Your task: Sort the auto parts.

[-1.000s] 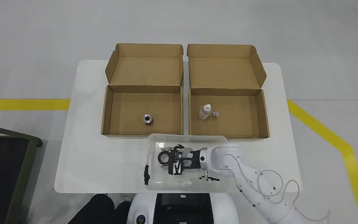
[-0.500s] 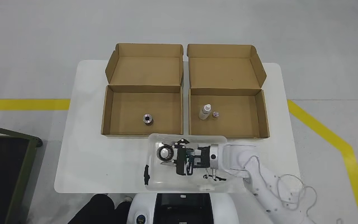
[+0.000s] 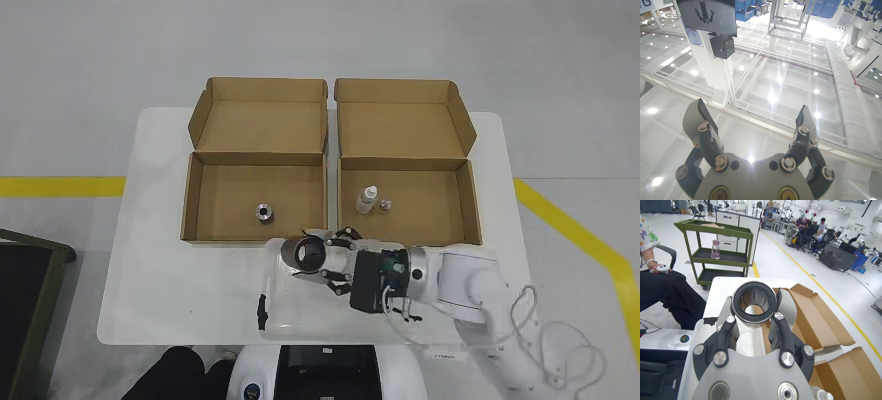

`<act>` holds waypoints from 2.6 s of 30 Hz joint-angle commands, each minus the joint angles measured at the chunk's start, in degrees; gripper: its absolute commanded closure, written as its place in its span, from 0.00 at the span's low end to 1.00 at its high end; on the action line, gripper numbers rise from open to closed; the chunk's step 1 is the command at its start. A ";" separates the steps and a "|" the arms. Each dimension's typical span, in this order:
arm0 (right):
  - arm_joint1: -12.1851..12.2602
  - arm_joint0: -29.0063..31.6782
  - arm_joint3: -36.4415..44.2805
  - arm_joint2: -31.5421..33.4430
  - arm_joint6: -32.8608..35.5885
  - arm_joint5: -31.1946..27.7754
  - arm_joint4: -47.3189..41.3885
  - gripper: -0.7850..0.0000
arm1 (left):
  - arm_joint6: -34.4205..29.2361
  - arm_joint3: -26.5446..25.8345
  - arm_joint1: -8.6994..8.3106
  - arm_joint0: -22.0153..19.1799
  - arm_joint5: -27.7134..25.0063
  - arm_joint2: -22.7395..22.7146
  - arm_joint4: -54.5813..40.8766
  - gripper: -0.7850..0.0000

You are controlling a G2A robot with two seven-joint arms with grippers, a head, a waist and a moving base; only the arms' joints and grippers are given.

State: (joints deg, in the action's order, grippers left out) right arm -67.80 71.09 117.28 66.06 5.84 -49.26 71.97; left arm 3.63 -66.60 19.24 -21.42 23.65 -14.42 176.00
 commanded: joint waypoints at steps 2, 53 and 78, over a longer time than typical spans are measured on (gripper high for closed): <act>0.14 -0.23 1.55 1.75 -1.04 0.69 -2.15 1.00 | 0.00 0.00 0.00 0.00 0.00 0.00 0.00 0.00; -0.62 -4.52 -0.06 4.63 -12.56 13.07 -7.61 1.00 | 0.00 0.00 0.00 0.00 0.00 0.00 0.00 0.00; -2.88 -13.49 -18.40 -9.50 1.06 16.65 -1.74 1.00 | 0.00 0.00 0.00 0.00 0.00 0.00 0.00 0.00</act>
State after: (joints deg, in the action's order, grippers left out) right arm -70.57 58.06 99.49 57.11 6.53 -32.67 70.08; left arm 3.63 -66.60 19.24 -21.42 23.65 -14.42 176.00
